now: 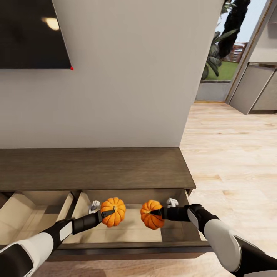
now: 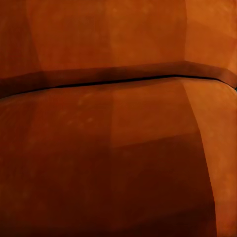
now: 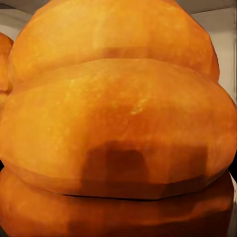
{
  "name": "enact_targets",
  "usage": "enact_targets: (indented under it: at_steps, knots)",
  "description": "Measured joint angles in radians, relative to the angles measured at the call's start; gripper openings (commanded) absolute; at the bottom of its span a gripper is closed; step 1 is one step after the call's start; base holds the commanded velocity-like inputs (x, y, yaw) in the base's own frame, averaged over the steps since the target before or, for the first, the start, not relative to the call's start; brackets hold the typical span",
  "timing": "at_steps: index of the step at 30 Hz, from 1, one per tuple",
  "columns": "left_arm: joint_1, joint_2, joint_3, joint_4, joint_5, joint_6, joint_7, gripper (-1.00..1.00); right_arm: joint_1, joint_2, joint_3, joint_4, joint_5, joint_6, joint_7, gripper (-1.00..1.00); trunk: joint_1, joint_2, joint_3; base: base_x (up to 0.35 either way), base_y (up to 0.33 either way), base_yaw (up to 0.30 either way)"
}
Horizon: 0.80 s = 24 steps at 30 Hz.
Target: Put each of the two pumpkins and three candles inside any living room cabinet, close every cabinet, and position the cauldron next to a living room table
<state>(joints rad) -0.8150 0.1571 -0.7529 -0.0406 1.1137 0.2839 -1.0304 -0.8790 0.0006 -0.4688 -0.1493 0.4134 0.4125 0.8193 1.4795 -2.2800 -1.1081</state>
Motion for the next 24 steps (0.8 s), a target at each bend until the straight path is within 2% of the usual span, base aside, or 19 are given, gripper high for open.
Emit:
enact_targets:
  at_steps: [6,7,8,10,21,24]
  knots:
    - [0.001,0.000,0.025,-0.034,-0.001,0.034,0.034,-1.00,0.000,-0.003,0.001,-0.001,0.000,0.028,-0.034,-1.00,0.000,0.000,0.000,0.080,-0.005,0.000]
    - [0.000,0.000,0.041,-0.072,-0.001,0.083,0.136,-1.00,0.000,-0.004,-0.005,-0.001,-0.001,0.096,-0.072,-1.00,0.000,0.000,0.000,0.117,-0.017,0.000]
    - [0.001,0.000,0.030,-0.075,0.000,0.086,0.139,-1.00,0.000,-0.003,0.014,0.000,0.011,0.097,-0.074,-1.00,0.000,0.000,0.000,0.075,-0.011,0.000]
    - [0.000,0.000,0.036,-0.075,0.002,0.087,0.139,-1.00,-0.001,-0.004,-0.008,-0.002,-0.007,0.101,-0.073,-1.00,0.000,0.000,0.000,0.031,-0.005,0.000]
    - [0.003,-0.008,0.032,-0.067,0.002,0.092,0.145,-1.00,0.000,0.001,-0.002,-0.005,0.002,0.101,-0.071,-1.00,0.000,0.000,0.000,0.003,0.000,0.003]
    - [0.004,-0.010,0.032,-0.067,0.003,0.095,0.145,-1.00,-0.001,0.001,-0.002,-0.007,0.003,0.102,-0.071,-1.00,0.000,0.000,0.000,0.000,0.000,0.183]
